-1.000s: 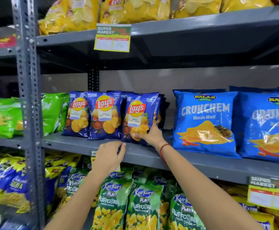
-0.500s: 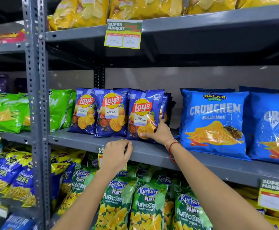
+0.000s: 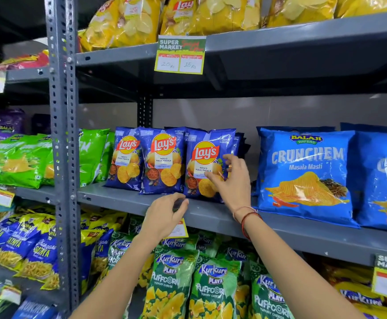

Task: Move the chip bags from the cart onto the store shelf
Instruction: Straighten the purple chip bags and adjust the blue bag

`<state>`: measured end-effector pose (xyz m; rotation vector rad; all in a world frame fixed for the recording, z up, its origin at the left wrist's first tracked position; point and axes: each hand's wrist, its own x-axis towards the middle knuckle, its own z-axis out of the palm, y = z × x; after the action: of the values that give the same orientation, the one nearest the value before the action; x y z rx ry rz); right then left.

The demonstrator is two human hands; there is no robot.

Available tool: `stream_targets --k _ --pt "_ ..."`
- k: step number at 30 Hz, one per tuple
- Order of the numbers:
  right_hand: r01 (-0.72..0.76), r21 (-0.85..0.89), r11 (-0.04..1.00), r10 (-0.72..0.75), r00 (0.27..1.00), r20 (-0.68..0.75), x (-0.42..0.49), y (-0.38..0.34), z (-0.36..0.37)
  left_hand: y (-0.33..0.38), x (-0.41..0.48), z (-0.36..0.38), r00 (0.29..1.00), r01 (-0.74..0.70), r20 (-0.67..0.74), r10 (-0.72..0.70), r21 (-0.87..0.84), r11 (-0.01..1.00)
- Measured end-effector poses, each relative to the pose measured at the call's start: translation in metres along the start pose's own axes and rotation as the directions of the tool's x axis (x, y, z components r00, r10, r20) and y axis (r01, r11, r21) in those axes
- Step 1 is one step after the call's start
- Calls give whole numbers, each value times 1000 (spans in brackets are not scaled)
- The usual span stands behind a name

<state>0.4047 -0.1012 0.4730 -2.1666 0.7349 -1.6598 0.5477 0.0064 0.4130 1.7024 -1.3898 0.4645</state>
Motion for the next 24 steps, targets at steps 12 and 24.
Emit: stream_targets --k 12,24 --pt "-1 22 1000 -9 898 440 -10 -39 81 -62 36 -36 945 309 -120 -305 21 951" --pt "-106 -188 977 161 936 313 -3 -50 114 -83 62 -39 929 363 143 -342 -157 919"
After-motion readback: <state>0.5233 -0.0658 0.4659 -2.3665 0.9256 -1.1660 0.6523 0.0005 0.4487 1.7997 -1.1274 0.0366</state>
